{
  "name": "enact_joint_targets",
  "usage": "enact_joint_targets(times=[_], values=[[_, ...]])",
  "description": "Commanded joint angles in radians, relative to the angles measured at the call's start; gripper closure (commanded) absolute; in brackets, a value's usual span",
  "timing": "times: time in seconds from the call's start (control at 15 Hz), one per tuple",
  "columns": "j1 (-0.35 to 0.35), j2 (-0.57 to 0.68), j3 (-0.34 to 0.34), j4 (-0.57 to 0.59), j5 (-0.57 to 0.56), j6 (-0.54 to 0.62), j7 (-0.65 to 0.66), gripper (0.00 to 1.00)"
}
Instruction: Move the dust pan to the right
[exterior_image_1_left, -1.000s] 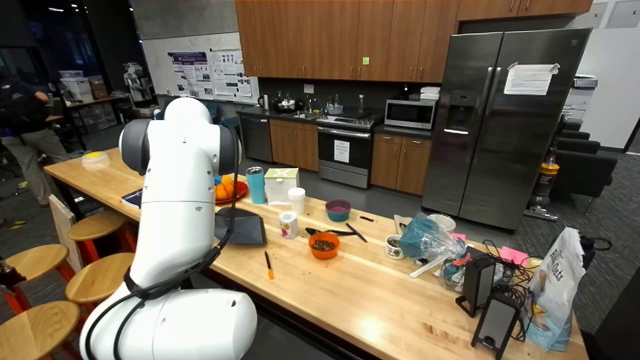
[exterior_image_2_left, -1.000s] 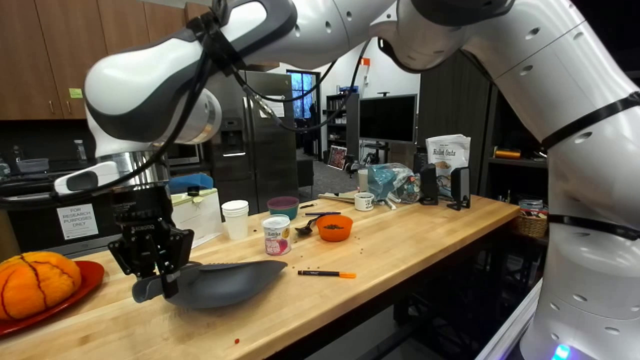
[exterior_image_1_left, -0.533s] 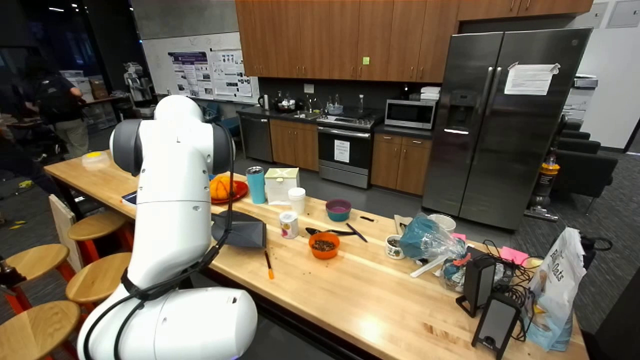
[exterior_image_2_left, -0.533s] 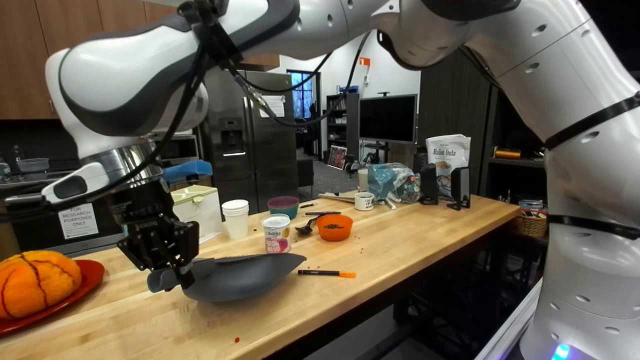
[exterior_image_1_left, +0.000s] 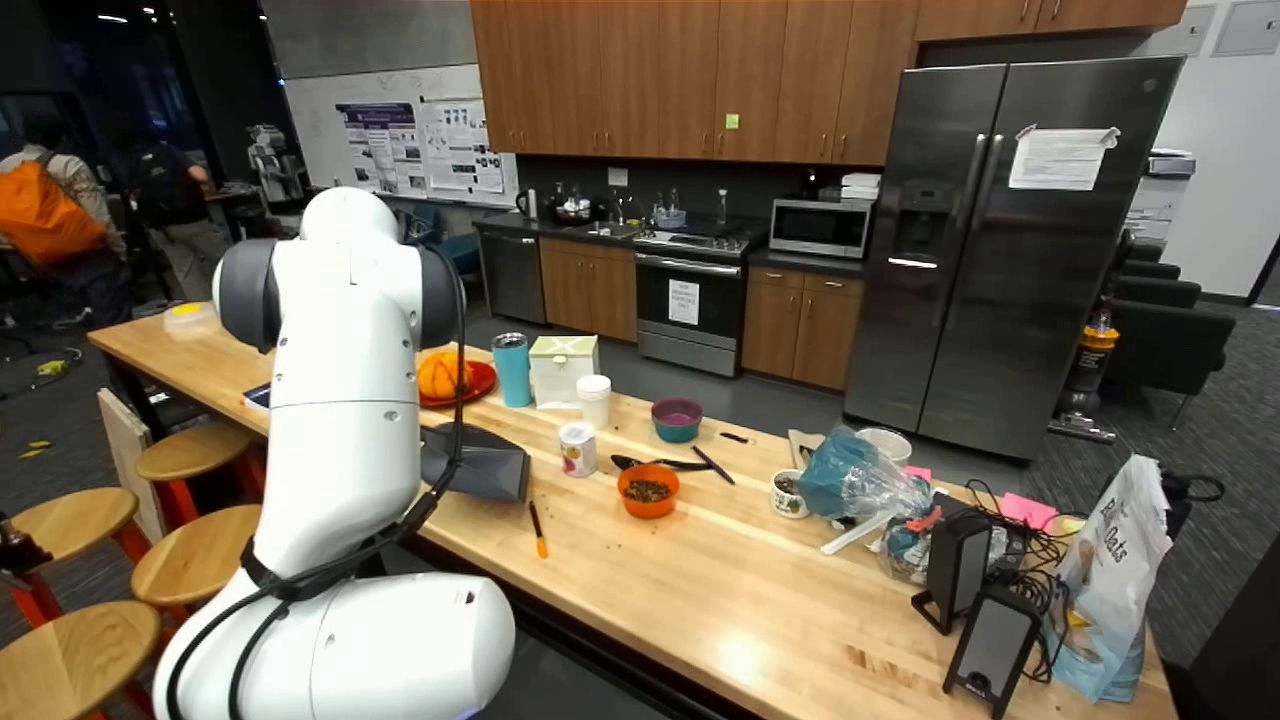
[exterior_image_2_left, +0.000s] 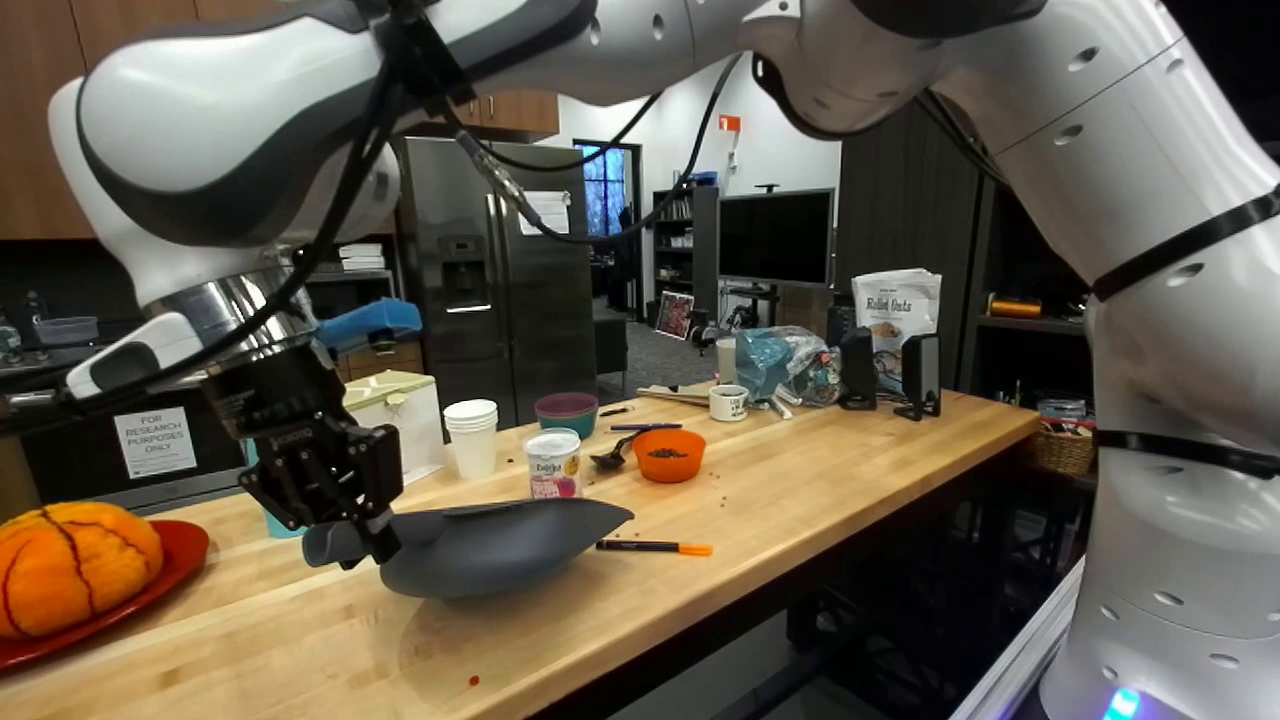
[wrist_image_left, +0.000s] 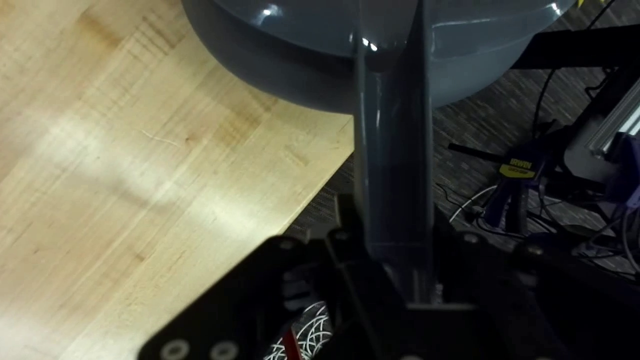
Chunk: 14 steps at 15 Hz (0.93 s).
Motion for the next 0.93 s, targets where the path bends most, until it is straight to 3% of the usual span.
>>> enact_joint_targets(times=[0.0,0.87], values=[[0.022,-0.016,-0.01,0.025,-0.026,-0.065,0.026,0.92],[0.053,-0.011,-0.015,0.073,-0.037,-0.175,0.052,0.92]])
